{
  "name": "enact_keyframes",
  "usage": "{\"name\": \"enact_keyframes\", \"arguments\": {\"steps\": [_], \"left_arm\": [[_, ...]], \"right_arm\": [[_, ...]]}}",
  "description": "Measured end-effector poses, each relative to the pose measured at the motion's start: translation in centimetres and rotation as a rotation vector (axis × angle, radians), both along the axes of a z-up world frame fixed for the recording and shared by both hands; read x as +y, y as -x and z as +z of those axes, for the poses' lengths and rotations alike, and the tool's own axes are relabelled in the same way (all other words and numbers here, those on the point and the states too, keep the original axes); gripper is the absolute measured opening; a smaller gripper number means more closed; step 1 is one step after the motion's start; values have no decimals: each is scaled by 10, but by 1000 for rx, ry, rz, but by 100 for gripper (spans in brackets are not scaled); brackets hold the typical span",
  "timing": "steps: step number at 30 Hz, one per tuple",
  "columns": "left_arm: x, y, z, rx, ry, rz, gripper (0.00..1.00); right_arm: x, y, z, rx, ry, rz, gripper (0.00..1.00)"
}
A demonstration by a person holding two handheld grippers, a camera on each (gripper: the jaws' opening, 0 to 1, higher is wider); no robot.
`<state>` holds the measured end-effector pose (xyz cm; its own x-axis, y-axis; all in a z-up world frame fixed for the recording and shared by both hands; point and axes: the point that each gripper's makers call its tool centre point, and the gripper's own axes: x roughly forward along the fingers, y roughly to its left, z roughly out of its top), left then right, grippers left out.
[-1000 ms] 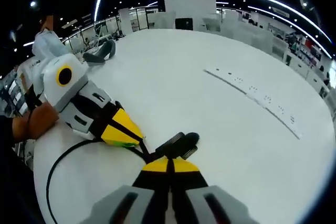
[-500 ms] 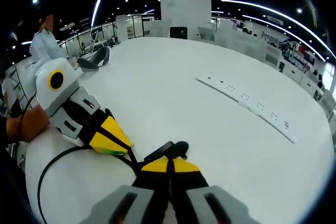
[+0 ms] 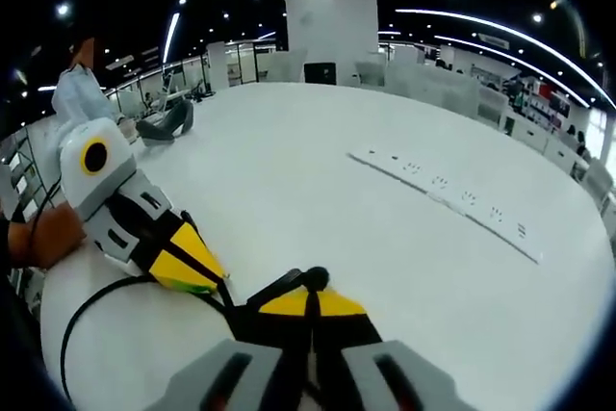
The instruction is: Find the charging cable on the desk, coil it up and secure with Velcro.
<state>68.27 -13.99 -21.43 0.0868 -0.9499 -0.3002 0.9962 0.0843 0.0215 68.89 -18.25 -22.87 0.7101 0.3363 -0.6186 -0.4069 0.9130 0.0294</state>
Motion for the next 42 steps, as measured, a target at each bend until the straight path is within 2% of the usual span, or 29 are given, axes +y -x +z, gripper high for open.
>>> {"name": "enact_keyframes", "arguments": {"steps": [5,14,19,20,22,24,25,28,29,32,34,37,42], "left_arm": [[0,0,0,0,0,0,2],[0,1,0,-1,0,0,2],[1,3,0,0,1,-1,2],[1,3,0,1,2,-1,2],[1,4,0,1,2,0,2],[1,5,0,1,2,0,2],[1,5,0,2,2,0,2],[1,7,0,2,3,0,2],[1,5,0,2,3,0,2],[0,-2,0,2,3,0,2],[0,-2,0,2,2,0,2],[-1,-3,0,3,2,1,2],[-1,-5,0,4,3,2,2]], "right_arm": [[-8,-10,1,-33,33,-15,2],[-22,-29,3,-88,40,-46,2],[-21,-29,0,-86,34,-50,2],[-23,-28,0,-82,58,-46,2],[-22,-21,2,-88,74,-58,2],[-15,-21,17,-104,-14,-77,2],[-14,-21,18,-102,-14,-74,2],[8,-11,17,-46,-44,10,2],[13,-13,15,-33,-48,44,2],[23,-11,5,-14,-13,73,2],[20,-15,1,-5,6,77,2],[16,-17,2,-5,-45,50,2],[13,-22,1,-55,-38,32,2]]}}
